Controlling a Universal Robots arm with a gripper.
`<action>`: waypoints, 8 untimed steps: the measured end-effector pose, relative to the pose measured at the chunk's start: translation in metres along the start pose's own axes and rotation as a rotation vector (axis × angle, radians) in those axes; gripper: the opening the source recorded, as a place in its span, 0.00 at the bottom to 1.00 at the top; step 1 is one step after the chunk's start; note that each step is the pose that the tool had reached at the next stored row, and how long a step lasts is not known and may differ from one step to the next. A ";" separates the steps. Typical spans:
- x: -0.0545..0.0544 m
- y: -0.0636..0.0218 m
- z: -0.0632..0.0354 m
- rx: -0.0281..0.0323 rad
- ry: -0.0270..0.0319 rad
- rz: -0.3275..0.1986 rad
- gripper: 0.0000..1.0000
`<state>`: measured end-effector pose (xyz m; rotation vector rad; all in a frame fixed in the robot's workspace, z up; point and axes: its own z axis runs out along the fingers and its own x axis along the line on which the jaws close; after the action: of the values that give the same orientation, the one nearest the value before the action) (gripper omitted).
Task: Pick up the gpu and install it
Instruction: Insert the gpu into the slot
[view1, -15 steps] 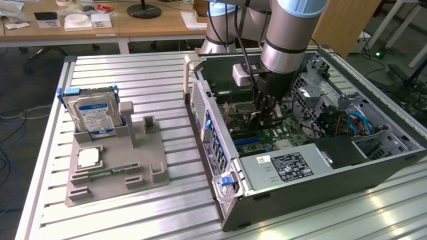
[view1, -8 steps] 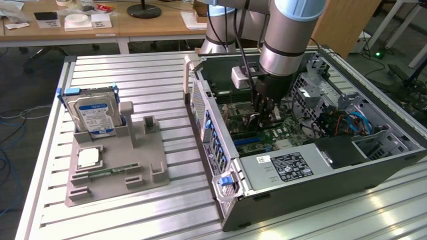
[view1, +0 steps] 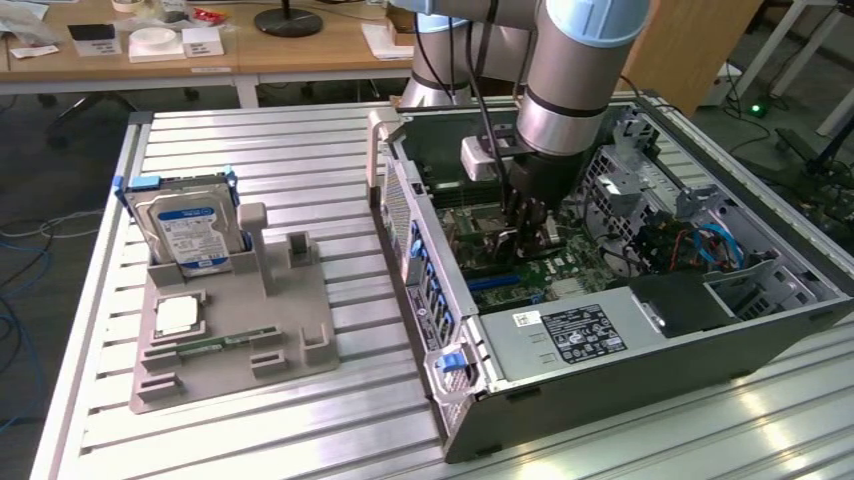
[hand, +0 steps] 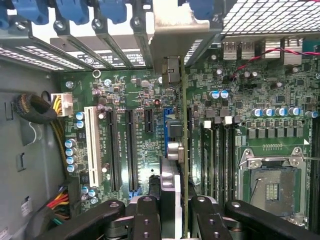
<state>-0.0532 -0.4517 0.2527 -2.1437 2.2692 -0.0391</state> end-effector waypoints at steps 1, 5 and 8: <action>0.001 0.0000 0.0001 0.0000 0.0001 0.000 0.28; 0.003 -0.0001 0.0010 0.0001 0.0003 0.000 0.28; 0.003 0.0000 0.0031 0.0000 0.0004 0.000 0.28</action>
<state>-0.0533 -0.4551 0.2496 -2.1438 2.2696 -0.0395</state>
